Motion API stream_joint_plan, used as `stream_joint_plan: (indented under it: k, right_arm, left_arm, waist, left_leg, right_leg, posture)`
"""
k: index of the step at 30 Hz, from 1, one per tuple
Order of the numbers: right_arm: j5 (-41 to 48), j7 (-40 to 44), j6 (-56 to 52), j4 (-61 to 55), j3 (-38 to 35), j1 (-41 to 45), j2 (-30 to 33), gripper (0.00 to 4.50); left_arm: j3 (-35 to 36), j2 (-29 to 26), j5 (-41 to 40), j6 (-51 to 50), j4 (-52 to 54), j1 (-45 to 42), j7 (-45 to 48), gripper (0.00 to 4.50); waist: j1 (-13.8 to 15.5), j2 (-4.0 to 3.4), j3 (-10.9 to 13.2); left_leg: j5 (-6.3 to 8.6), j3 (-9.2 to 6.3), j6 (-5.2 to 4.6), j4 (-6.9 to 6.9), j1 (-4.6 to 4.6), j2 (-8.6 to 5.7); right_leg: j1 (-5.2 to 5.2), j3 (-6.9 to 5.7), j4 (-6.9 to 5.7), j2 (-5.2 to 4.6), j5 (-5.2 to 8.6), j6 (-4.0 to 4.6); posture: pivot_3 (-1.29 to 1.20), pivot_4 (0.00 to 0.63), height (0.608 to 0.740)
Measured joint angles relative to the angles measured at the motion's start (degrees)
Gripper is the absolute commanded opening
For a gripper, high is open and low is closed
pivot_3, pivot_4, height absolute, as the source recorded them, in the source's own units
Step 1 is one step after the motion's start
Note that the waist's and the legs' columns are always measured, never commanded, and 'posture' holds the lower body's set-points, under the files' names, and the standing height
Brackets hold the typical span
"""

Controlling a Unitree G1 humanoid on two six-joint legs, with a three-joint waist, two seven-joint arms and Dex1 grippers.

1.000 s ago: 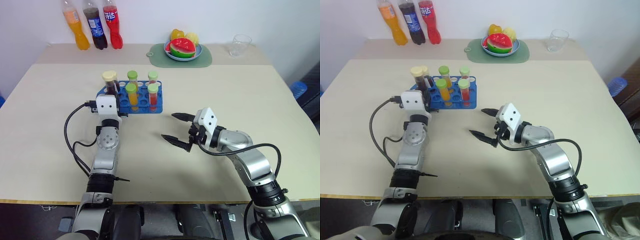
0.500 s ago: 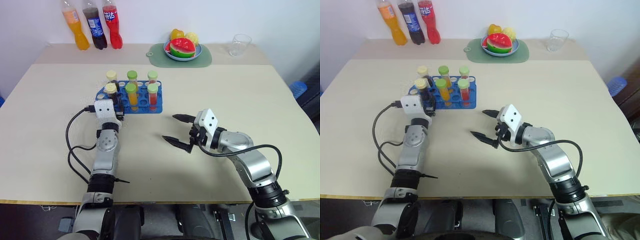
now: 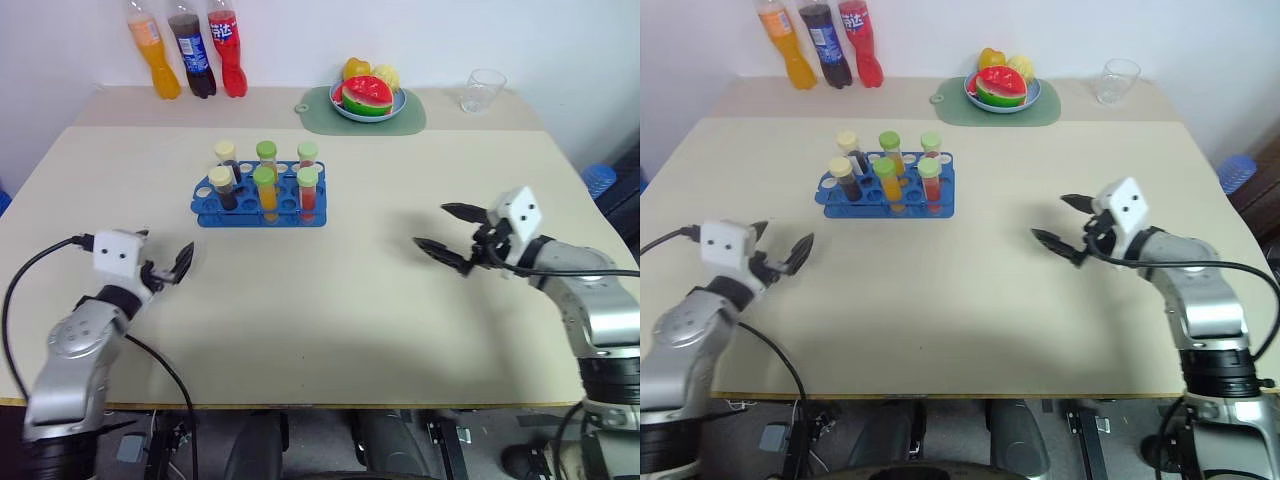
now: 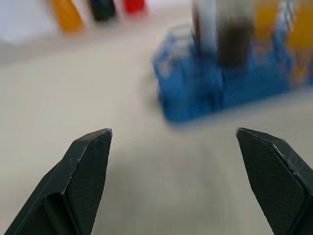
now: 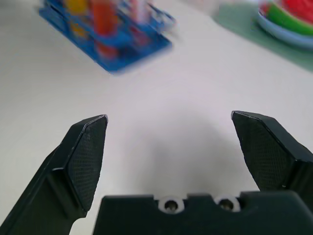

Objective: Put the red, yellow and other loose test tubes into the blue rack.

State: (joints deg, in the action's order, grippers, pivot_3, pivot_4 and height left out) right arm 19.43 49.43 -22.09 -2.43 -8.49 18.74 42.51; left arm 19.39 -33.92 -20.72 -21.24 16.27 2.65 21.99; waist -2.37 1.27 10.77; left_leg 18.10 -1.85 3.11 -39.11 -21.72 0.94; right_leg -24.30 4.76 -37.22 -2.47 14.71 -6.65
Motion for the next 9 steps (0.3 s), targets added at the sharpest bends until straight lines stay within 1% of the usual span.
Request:
stream_joint_plan:
  k: [2,4,9]
  right_arm:
    - [-0.07,0.91,1.02,1.74,-0.80,-0.01,0.91,4.50]
    - [0.01,1.91,1.47,2.48,-1.09,-0.06,1.34,4.50]
    - [0.49,3.35,1.47,2.81,-1.15,-0.55,1.29,4.50]
  left_arm:
    - [1.79,-1.74,-1.80,-1.73,0.98,0.97,2.57,4.18]
    - [1.97,-3.39,-2.50,-2.54,1.94,2.13,4.86,4.18]
    - [1.97,-2.87,-2.44,-4.27,2.70,2.24,4.82,4.18]
  waist:
    - [-0.02,0.00,0.00]
    - [-0.09,0.00,0.00]
    - [-0.13,0.00,0.00]
  left_leg:
    - [0.00,0.00,0.00,0.00,0.00,0.00]
    - [0.00,0.00,-0.01,0.01,0.01,0.01]
    - [0.00,0.00,-0.01,0.00,0.01,0.01]
  right_leg:
    - [0.00,0.00,0.00,0.00,0.00,0.00]
    - [0.00,0.00,0.01,0.00,0.00,0.00]
    - [0.00,0.00,0.00,0.01,0.00,0.00]
  posture:
    - [0.00,0.150,0.734]
    - [0.00,0.150,0.734]
    - [0.00,0.150,0.734]
